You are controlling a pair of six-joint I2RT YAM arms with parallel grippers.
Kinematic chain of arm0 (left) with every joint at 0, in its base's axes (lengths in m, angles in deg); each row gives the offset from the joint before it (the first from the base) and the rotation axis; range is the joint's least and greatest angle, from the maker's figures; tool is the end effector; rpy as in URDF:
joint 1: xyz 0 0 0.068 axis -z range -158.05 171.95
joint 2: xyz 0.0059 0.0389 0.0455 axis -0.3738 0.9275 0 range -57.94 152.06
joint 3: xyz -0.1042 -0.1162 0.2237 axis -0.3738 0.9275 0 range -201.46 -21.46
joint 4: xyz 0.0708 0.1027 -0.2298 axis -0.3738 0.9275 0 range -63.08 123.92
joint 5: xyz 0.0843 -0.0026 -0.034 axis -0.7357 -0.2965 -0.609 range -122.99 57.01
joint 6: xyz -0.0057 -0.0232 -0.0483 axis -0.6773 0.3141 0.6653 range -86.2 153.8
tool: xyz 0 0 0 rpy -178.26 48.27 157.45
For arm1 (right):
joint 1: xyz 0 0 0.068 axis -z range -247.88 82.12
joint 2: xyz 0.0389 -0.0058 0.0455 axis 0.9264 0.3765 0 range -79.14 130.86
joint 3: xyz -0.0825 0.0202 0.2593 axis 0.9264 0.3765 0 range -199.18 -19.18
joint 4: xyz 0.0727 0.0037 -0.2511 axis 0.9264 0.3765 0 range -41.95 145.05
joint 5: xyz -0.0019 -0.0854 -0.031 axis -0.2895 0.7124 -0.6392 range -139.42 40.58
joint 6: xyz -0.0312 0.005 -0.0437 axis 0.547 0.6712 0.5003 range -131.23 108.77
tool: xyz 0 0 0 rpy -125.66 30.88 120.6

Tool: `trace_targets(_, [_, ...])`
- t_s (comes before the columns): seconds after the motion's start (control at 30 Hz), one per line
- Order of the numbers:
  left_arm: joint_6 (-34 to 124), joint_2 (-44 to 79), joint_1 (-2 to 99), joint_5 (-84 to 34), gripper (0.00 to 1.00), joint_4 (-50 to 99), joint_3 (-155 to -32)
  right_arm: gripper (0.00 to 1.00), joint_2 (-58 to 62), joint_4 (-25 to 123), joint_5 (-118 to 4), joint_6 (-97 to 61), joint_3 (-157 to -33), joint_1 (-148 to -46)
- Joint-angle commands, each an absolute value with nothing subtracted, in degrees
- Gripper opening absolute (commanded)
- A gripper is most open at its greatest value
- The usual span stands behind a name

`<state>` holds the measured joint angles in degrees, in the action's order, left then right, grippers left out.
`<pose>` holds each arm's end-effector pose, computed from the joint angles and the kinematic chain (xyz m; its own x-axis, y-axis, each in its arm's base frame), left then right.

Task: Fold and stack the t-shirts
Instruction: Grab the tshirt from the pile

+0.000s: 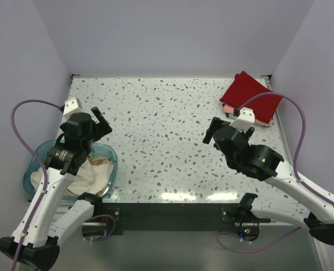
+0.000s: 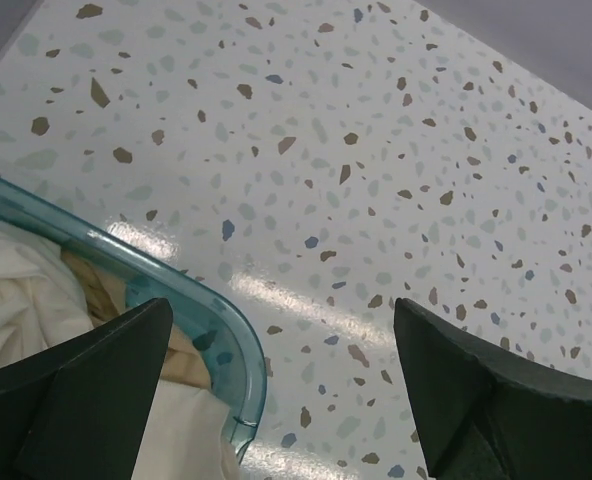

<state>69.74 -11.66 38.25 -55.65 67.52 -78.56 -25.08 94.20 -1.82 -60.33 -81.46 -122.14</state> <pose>0.1571 -0.0318 0.3562 -0.3497 -0.4622 -0.8150 -0.3300 0.8749 -0.3546 0.1243 0.1275 0.3615 -0.3917 0.3285 -0.8595 0.1358 0.9445 0.2991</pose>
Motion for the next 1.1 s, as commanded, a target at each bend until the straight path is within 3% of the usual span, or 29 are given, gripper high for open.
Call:
trace_targets(0.0, [73.78,-10.57,38.47,-64.27,0.98,72.79,-80.96,0.99,-24.03,97.36,6.66,-54.13,-80.71,-121.67])
trace_targets(0.2, [80.20,-8.55,38.48,-73.66,1.00,82.00,-81.14,0.99,-22.98,94.20,6.75,-48.05,-78.16,-119.84])
trace_targets(0.37, [87.65,-5.04,38.04,-81.50,1.00,88.35,-75.78,0.99,-22.89,92.88,-4.13,-48.41,-75.87,-113.59])
trace_targets(0.57, [93.18,-8.45,34.79,-80.89,1.00,89.22,-71.75,0.99,-24.12,89.45,-14.24,-43.84,-74.11,-107.09])
trace_targets(0.8, [91.55,-7.50,28.82,-82.91,1.00,84.06,-66.82,0.99,-23.68,85.94,-24.62,-41.73,-72.71,-104.01])
trace_targets(1.07, [76.27,1.46,11.85,-77.30,1.00,71.06,-66.46,0.99,-20.96,82.86,-28.23,-40.50,-72.80,-103.13])
